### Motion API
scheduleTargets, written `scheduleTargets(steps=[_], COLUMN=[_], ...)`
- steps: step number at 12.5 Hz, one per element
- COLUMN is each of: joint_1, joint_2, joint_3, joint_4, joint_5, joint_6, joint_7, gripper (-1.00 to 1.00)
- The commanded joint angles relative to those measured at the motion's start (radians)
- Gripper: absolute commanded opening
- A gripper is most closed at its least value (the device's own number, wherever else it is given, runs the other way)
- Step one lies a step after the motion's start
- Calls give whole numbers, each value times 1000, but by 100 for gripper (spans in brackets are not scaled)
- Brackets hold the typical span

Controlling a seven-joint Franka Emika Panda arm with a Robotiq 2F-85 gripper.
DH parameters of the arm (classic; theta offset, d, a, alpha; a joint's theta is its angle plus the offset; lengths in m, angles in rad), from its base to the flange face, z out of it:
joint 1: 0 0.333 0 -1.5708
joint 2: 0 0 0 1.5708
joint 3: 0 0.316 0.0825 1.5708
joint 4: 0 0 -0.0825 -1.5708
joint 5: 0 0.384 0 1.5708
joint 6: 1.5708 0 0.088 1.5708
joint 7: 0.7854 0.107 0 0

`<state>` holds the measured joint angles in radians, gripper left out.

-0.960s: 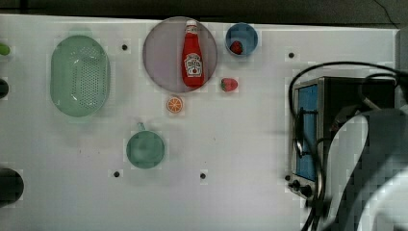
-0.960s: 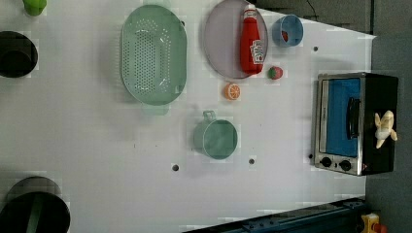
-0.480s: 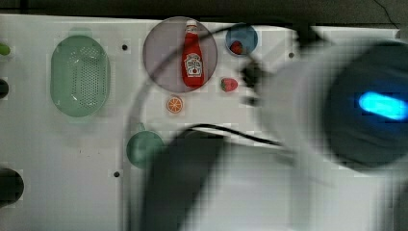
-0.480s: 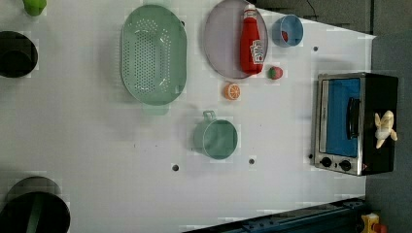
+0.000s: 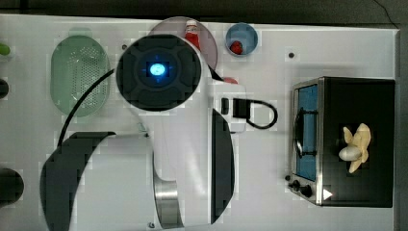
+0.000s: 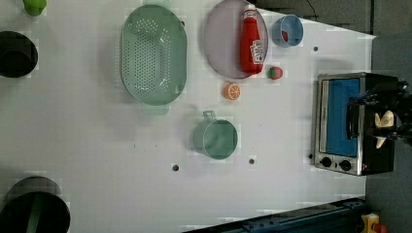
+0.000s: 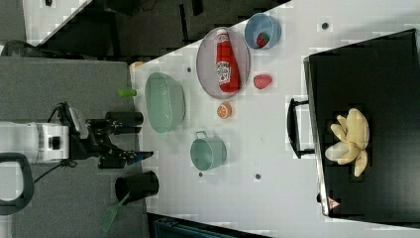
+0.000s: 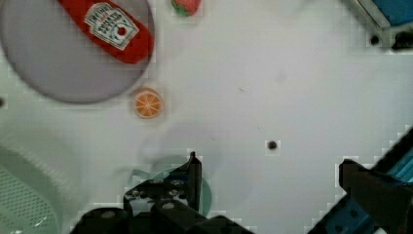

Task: Pick banana from table and place on oven.

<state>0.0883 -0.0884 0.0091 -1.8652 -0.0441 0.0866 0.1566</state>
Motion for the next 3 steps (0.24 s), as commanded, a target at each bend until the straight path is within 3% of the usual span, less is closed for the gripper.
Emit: scheduleTargets(steps=[1, 3], joint_1=[-57, -57], joint_2=[-87, -93], joint_3=[-70, -70], joint_4=[1, -14], joint_5=[2, 2], joint_6=[11, 12], joint_7=[65, 65], gripper=[100, 100])
